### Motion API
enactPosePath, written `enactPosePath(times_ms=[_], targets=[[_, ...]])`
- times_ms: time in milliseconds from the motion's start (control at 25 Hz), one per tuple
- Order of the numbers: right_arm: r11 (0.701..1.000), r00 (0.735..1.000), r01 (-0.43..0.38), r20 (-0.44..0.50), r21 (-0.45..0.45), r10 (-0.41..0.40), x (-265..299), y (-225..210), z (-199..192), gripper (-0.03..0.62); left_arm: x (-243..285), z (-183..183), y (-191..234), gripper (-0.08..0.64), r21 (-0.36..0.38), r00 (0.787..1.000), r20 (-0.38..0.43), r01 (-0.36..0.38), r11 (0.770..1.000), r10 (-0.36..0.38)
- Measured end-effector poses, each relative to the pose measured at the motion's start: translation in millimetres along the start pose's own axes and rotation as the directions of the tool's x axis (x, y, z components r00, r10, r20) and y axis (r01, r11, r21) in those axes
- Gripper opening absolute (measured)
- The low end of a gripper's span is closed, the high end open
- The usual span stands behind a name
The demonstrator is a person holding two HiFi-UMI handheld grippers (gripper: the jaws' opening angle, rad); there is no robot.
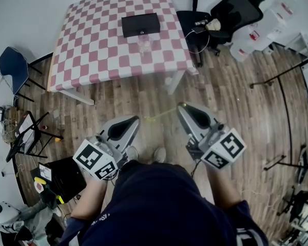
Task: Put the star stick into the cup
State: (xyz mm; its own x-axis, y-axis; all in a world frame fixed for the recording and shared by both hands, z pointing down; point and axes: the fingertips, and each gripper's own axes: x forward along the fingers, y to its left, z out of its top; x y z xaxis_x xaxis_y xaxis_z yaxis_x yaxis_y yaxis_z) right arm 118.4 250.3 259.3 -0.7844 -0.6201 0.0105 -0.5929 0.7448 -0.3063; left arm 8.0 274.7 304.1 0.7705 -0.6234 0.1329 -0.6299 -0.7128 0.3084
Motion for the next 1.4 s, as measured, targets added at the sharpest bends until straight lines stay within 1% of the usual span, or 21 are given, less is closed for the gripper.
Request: enactPosePath(times_ms=[240,440,600,720,1040,1400], targets=[[1.0,1.0,-0.011,0.005,0.016,0.011,-18.1,-21.2,2.7,0.025,20.9,-6.6,-10.9,0.031,-0.002,1.0,-0.013,-0.017,1.0,0.017],[0.999,1.0,-0.011,0.016,0.03,0.01,-25.5,-38.4,5.5,0.026,39.2,-5.8,-13.8,0.031,0.004,1.0,-0.012,-0.012,1.0,0.012],[0.999,1.0,-0.009,0.021,0.047,0.008,-25.3,-50.7,8.6,0.026,50.5,-2.7,-12.8,0.031,0.01,1.0,-0.008,-0.003,1.0,0.003],[0.998,1.0,-0.007,0.028,0.061,0.005,-21.2,-60.0,11.6,0.026,55.9,-0.5,-4.4,0.031,0.007,1.0,-0.007,-0.004,1.0,0.004],[0.997,0.999,0.025,0.022,0.073,-0.027,9.0,-89.0,8.7,0.026,74.8,-0.5,35.7,0.031,-0.012,1.0,-0.01,0.016,1.0,-0.016],[0.996,0.997,0.074,-0.019,0.052,-0.073,93.4,-131.2,11.7,0.026,100.3,18.8,127.8,0.031,-0.049,0.999,-0.023,0.043,0.998,-0.044]])
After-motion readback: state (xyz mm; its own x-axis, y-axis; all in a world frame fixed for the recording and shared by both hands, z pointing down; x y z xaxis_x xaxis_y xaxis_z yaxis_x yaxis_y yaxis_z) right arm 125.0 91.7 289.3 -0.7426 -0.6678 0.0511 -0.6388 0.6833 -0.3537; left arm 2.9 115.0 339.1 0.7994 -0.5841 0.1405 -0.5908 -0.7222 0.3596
